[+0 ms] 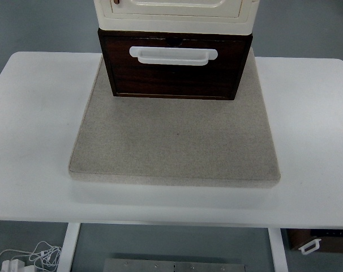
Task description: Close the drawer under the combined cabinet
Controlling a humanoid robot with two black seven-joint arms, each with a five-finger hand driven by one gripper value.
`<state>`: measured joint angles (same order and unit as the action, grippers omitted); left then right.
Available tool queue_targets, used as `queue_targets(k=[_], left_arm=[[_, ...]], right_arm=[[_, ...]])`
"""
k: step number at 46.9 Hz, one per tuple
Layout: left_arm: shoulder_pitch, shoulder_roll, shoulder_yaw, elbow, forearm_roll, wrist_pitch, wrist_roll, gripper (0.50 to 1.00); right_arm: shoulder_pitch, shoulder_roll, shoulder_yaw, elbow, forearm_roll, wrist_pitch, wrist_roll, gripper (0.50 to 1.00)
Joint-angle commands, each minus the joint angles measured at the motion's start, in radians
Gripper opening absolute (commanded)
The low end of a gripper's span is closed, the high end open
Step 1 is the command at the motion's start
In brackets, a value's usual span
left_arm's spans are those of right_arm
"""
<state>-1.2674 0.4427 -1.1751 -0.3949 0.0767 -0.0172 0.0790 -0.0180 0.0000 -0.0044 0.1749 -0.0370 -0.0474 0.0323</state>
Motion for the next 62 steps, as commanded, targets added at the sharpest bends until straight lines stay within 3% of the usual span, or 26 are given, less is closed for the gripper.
queue_targets(k=[1,7,14,27,44,62], left_arm=[[0.031,-0.019,0.0,-0.007,-0.043,0.022,0.01,1.0],[0.071,-0.041,0.0,-0.007,-0.071,0.059,0.033,1.0],[0.128,-0.055,0.0,-0.007,-0.092,0.045,0.034,1.0],[0.217,-0.098,0.0,-0.009,-0.173,-0.099,0.031,1.0],[0.244,-0.2,-0.002,0.033,-0.176,-0.25,-0.059,1.0],[0.246,-0.239,-0.008,0.067,-0.25,-0.26,-0.085,1.0]], right_arm=[[0.0,0.0,0.0,0.0,0.0,0.001,0.0,0.952],[0.0,0.0,0.006,0.0,0.0,0.001,0.0,0.952],[0.0,0.0,0.007,0.0,0.0,0.001,0.0,0.952],[-0.003,0.0,0.006,0.0,0.0,0.001,0.0,0.952],[-0.003,0.0,0.007,0.0,0.0,0.003,0.0,0.952],[-0.003,0.0,0.007,0.0,0.002,0.003,0.001,0.952]])
